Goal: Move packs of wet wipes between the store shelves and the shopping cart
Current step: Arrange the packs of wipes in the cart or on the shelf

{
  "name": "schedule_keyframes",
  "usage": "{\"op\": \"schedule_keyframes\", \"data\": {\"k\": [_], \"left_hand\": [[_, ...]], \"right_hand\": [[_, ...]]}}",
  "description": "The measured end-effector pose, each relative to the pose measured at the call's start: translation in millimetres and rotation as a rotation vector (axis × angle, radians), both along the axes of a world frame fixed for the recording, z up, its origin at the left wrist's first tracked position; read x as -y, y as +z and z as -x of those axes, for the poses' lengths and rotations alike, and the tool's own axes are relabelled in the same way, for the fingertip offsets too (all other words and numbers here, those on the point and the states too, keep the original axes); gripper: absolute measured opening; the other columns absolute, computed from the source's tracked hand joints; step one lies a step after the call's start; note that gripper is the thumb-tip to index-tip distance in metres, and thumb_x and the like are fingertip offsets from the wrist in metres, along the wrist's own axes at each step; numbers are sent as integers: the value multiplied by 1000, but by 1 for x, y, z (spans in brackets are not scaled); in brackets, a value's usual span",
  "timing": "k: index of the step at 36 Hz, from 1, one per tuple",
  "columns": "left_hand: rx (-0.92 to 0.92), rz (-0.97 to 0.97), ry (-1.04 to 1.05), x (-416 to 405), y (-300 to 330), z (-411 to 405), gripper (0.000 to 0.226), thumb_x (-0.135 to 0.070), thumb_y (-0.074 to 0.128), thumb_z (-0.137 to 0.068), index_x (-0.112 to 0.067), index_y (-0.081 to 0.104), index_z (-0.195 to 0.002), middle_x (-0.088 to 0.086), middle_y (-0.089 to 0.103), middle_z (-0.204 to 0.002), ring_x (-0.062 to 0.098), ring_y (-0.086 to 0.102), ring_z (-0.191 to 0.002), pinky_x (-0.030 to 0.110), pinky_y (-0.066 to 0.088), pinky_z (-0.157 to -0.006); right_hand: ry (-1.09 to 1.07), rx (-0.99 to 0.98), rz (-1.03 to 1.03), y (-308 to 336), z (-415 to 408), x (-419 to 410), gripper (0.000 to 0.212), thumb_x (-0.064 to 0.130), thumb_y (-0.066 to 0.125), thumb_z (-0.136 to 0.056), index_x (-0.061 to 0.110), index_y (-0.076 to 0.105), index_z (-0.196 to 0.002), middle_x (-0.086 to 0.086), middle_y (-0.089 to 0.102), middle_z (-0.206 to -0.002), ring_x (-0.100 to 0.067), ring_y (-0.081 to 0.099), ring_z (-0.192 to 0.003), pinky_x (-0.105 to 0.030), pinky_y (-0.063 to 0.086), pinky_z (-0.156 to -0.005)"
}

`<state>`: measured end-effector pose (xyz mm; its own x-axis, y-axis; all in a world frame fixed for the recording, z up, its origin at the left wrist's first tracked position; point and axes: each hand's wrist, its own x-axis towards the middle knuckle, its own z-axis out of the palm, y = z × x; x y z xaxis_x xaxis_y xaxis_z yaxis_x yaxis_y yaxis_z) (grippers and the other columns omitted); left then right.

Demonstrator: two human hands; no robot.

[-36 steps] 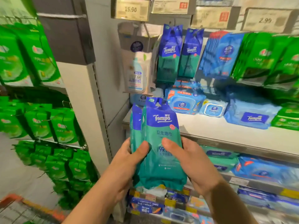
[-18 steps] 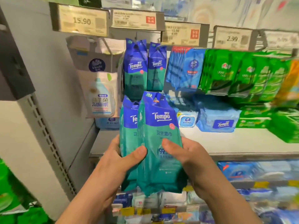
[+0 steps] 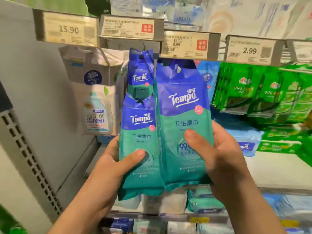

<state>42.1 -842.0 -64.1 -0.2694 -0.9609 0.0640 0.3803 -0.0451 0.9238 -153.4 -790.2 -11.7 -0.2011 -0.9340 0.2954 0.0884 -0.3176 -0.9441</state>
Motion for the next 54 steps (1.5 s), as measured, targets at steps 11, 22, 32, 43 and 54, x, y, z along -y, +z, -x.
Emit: {"op": "schedule_keyframes", "data": {"k": [11,22,32,43,54], "left_hand": [[14,29,60,0,8,12,58,-15,73,-69,-19,63,-126,10,77,-113,27,76,-89,36,62,-65],[-26,14,105,-4,14,10,57,-15,72,-68,-20,63,-124,11,77,-111,27,77,-84,35,62,-60],[-24,15,113,-3,10,7,57,-15,73,-68,-21,64,-123,10,77,-111,26,76,-85,33,61,-61],[-42,9,88,-2,11,12,56,-11,75,-66,-24,68,-120,11,77,-110,25,76,-81,33,60,-57],[-37,11,71,3,11,11,86,-31,98,-37,-26,69,-119,11,76,-113,28,77,-88,34,61,-60]], "right_hand": [[2,-10,254,16,16,25,38,14,72,-82,15,69,-119,-4,78,-107,-22,73,-96,-42,59,-84],[-66,4,112,4,19,53,20,13,73,-91,17,73,-111,-3,78,-104,-31,74,-100,-58,58,-90],[-18,-47,89,-12,18,47,25,9,73,-88,23,72,-109,1,79,-102,-24,76,-94,-43,62,-78],[-85,23,265,-2,16,55,31,3,74,-87,16,69,-115,2,79,-102,-15,74,-91,-33,60,-76],[-135,10,68,-13,20,82,28,18,75,-89,16,67,-116,3,78,-105,-17,75,-97,-39,61,-84]]}}
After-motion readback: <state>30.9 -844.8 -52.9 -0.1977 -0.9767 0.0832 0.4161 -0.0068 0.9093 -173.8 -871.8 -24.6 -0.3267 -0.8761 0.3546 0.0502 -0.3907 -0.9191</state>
